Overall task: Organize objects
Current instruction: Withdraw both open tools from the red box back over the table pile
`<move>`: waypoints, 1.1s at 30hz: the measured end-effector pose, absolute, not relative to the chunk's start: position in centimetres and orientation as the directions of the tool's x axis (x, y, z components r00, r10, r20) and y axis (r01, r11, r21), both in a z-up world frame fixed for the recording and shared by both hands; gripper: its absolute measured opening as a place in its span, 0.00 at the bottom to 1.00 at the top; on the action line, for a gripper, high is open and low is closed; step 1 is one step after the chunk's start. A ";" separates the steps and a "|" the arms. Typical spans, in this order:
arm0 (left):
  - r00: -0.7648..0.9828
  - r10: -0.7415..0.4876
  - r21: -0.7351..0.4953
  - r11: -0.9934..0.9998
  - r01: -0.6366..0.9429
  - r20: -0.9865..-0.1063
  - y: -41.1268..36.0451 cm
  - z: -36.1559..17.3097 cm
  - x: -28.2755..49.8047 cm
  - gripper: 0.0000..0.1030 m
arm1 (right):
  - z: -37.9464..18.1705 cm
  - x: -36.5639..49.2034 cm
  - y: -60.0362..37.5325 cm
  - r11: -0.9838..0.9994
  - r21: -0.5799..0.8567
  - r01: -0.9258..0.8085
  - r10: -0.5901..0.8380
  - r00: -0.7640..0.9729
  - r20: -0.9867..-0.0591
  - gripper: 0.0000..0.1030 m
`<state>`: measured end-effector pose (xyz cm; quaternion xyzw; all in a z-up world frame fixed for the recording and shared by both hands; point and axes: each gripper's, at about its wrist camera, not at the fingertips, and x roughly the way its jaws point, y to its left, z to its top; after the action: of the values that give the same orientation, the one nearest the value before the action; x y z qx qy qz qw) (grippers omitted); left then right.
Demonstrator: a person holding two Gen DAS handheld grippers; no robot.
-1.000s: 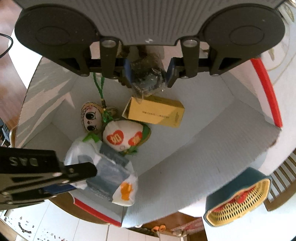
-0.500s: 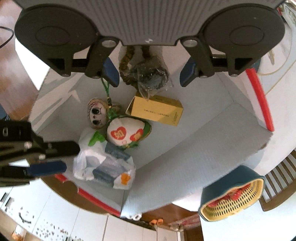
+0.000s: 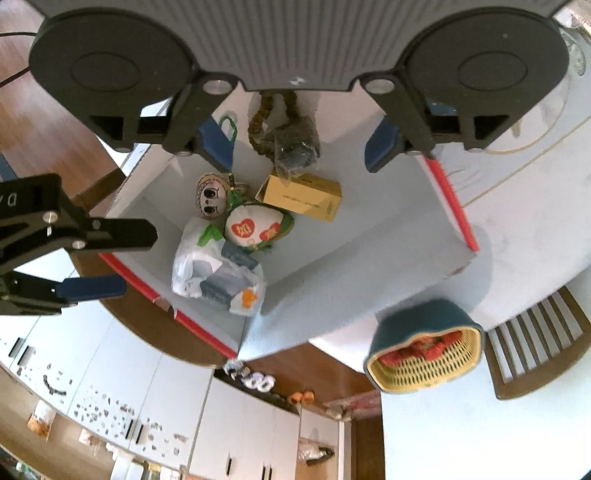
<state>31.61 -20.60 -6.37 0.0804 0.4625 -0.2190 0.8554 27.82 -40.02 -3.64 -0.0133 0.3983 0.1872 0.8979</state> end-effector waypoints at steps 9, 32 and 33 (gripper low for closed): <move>0.533 -0.329 -0.092 0.902 0.421 -0.779 -17.4 -3.7 29.6 0.80 | -1.6 25.8 -39.0 0.927 0.151 -0.344 0.350 0.646 -0.678 0.87; 0.630 -0.305 -0.146 0.945 0.292 -0.714 -3.7 -2.0 25.4 1.00 | 0.3 21.5 -27.2 0.905 0.130 -0.405 0.393 0.681 -0.618 0.98; 0.633 -0.299 -0.147 0.948 0.281 -0.715 -3.0 -2.1 25.4 1.00 | 0.2 21.4 -26.5 0.904 0.129 -0.408 0.395 0.679 -0.619 0.98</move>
<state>25.39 -2.99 -2.13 -0.0110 0.3974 -0.1605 0.9034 21.40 -26.46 0.22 -0.0098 0.3355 0.2192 0.9161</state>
